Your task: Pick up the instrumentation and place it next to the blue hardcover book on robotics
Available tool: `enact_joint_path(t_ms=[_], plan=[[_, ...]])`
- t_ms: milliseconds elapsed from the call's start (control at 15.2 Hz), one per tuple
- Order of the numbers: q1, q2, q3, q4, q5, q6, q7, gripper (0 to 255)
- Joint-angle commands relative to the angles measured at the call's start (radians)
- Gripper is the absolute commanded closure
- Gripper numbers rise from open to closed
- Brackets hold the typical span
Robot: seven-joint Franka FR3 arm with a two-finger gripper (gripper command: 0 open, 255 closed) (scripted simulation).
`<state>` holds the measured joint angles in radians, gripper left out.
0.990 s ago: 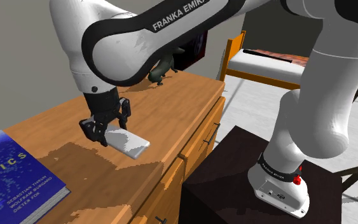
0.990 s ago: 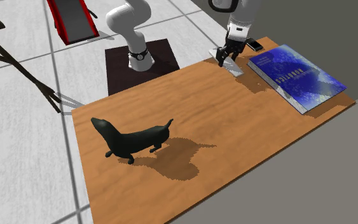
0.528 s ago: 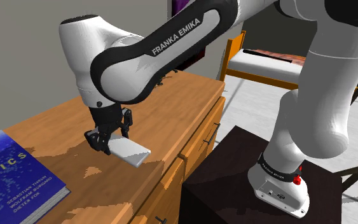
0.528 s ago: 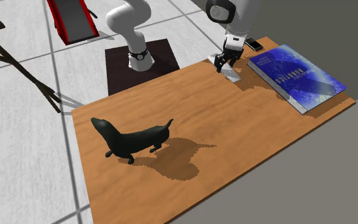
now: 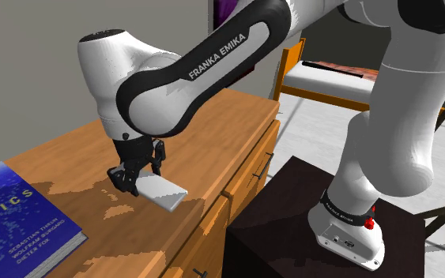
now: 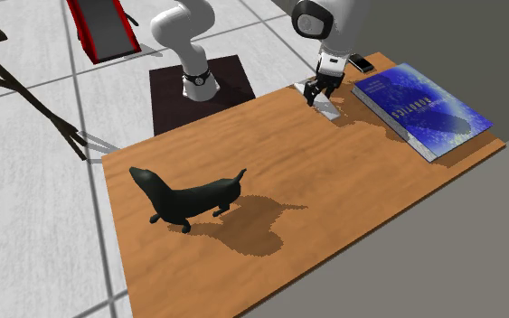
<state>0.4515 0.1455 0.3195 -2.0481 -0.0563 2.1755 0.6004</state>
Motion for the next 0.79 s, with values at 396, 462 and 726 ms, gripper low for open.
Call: enact_joint_path(t_ms=[396,462,726], plan=[[0.000,0.000,0.000,0.000,0.000,0.000,0.000,0],[0.000,0.000,0.000,0.000,0.000,0.000,0.000,0],[-0.004,-0.053,0.003,0.069,0.022,-0.118,-0.015,0]])
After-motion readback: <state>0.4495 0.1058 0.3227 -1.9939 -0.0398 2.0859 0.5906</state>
